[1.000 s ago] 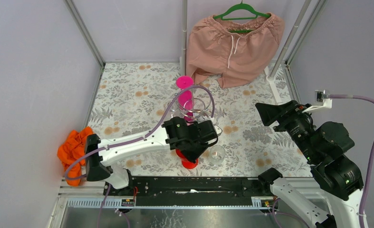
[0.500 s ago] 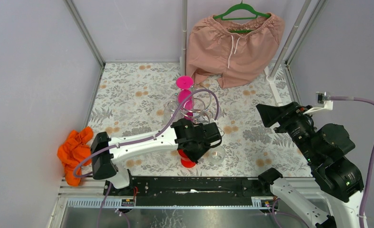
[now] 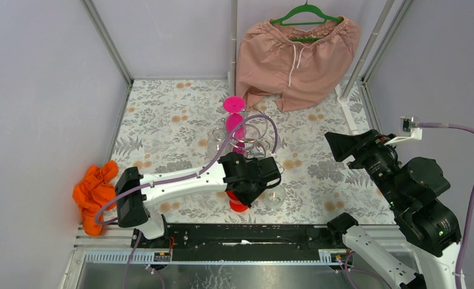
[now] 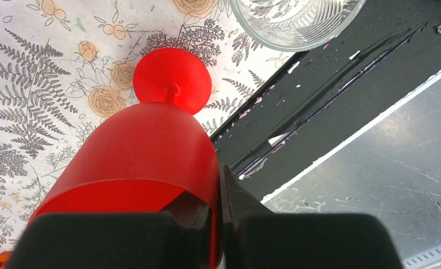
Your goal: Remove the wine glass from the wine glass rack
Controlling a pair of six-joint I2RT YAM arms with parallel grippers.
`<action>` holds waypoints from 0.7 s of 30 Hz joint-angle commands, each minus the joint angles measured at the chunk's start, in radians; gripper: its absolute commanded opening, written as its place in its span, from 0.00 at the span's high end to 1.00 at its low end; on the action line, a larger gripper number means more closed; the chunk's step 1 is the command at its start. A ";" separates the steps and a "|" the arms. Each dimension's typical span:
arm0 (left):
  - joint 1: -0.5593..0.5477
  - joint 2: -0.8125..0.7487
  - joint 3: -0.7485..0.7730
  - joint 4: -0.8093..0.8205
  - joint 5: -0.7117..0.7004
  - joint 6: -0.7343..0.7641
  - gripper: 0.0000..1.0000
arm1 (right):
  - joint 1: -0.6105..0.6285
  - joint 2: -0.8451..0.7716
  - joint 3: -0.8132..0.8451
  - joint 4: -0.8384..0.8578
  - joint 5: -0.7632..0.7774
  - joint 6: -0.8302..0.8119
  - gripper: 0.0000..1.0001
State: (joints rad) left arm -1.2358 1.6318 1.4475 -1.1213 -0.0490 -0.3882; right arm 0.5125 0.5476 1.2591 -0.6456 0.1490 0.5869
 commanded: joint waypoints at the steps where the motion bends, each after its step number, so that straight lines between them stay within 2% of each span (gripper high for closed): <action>1: 0.005 -0.003 -0.020 0.060 -0.007 0.000 1.00 | 0.004 0.002 0.000 0.027 0.013 -0.015 0.25; 21: 0.006 -0.014 -0.080 0.089 -0.019 -0.021 1.00 | 0.004 -0.002 -0.006 0.032 0.017 -0.013 0.25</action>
State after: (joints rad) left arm -1.2358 1.6318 1.3804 -1.0672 -0.0494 -0.3943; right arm 0.5125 0.5476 1.2514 -0.6453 0.1490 0.5869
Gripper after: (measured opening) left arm 0.109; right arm 0.753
